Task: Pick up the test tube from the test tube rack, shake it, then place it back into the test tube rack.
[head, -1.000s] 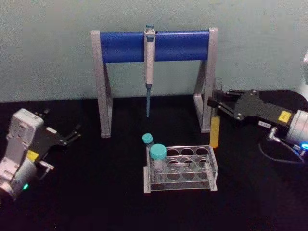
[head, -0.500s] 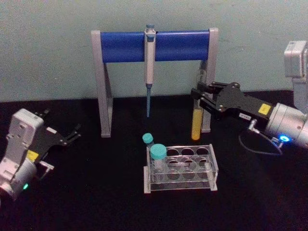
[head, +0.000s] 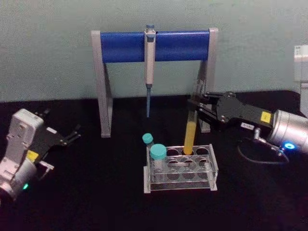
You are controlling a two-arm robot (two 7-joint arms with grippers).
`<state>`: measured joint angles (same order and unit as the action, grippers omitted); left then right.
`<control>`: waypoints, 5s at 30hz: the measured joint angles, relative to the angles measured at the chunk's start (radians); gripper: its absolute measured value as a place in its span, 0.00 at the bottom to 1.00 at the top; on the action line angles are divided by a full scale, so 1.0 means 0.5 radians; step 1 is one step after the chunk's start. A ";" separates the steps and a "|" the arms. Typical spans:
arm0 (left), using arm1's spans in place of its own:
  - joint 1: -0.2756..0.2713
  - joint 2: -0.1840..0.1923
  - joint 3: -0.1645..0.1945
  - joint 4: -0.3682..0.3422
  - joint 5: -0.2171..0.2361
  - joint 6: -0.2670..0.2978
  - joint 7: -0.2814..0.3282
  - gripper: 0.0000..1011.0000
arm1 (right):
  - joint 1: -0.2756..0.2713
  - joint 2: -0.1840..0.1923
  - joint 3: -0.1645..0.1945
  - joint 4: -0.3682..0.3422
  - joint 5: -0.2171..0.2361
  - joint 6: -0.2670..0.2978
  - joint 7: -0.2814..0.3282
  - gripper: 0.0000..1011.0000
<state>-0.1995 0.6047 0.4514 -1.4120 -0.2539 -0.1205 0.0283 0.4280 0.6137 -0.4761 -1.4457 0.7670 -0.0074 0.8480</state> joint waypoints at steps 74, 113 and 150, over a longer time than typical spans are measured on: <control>0.000 0.000 0.000 0.000 0.000 0.000 0.000 0.99 | -0.045 0.071 0.013 -0.069 -0.112 -0.050 -0.187 0.23; 0.000 0.000 0.000 0.000 0.000 0.000 0.000 0.99 | 0.020 -0.117 -0.041 0.247 -0.179 -0.173 -0.105 0.23; 0.000 0.000 0.000 0.000 0.000 0.000 0.000 0.99 | 0.069 -0.169 -0.101 0.402 -0.282 -0.166 -0.067 0.23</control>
<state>-0.1995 0.6047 0.4514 -1.4120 -0.2539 -0.1205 0.0283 0.4624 0.5291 -0.5265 -1.2445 0.6258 -0.0904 0.8144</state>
